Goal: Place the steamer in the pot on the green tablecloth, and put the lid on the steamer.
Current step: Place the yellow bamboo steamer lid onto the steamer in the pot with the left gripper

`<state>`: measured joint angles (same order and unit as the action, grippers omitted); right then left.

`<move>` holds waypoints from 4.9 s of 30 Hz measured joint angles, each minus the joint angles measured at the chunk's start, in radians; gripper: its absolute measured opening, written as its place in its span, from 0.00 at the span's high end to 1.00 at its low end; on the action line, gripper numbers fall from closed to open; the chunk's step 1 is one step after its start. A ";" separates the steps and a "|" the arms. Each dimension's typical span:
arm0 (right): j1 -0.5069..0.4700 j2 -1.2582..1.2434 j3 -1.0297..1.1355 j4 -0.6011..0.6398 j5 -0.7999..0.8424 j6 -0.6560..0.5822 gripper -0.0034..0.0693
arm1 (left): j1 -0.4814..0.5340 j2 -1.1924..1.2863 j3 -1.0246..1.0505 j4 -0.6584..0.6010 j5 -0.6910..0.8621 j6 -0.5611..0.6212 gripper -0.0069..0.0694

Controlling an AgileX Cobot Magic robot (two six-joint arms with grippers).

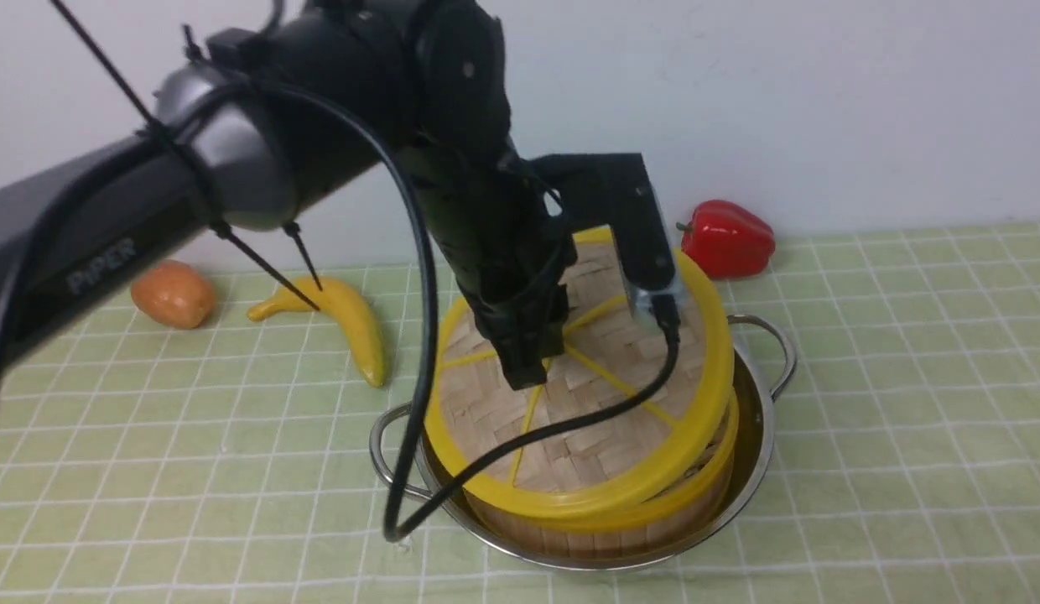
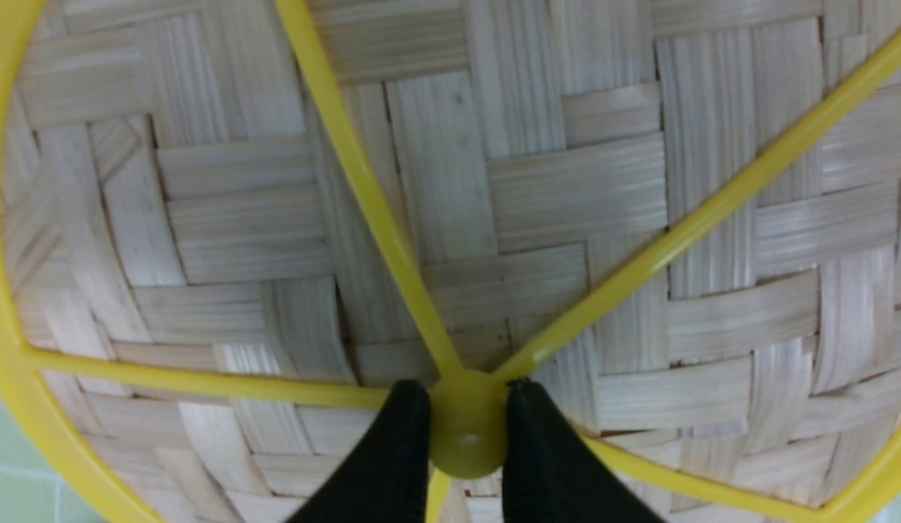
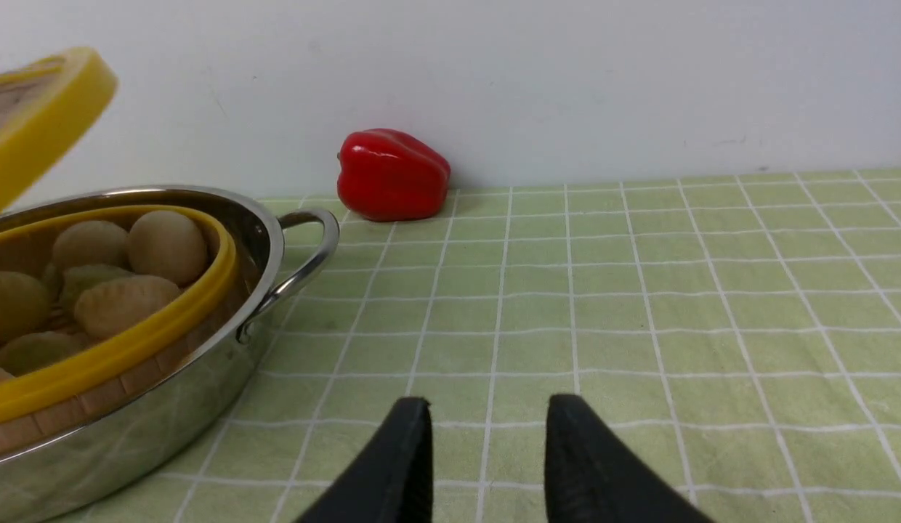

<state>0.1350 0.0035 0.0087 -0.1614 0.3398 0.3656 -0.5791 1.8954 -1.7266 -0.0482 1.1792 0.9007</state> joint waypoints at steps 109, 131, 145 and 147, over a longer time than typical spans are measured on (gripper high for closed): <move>0.000 0.000 0.000 0.000 -0.003 0.000 0.62 | -0.014 0.125 -0.023 -0.014 -0.118 -0.033 0.76; 0.000 0.000 0.000 0.000 -0.003 0.000 0.62 | -0.014 0.125 -0.023 0.002 -0.137 -0.063 0.69; 0.000 0.000 0.000 0.000 -0.003 0.000 0.62 | -0.014 0.058 -0.113 0.015 0.019 -0.190 0.02; 0.000 0.000 0.000 0.000 -0.003 0.000 0.62 | -0.014 0.012 -0.161 0.028 0.026 -0.233 0.04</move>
<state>0.1350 0.0035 0.0087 -0.1614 0.3365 0.3656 -0.5926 1.9075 -1.8871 -0.0206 1.2054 0.6680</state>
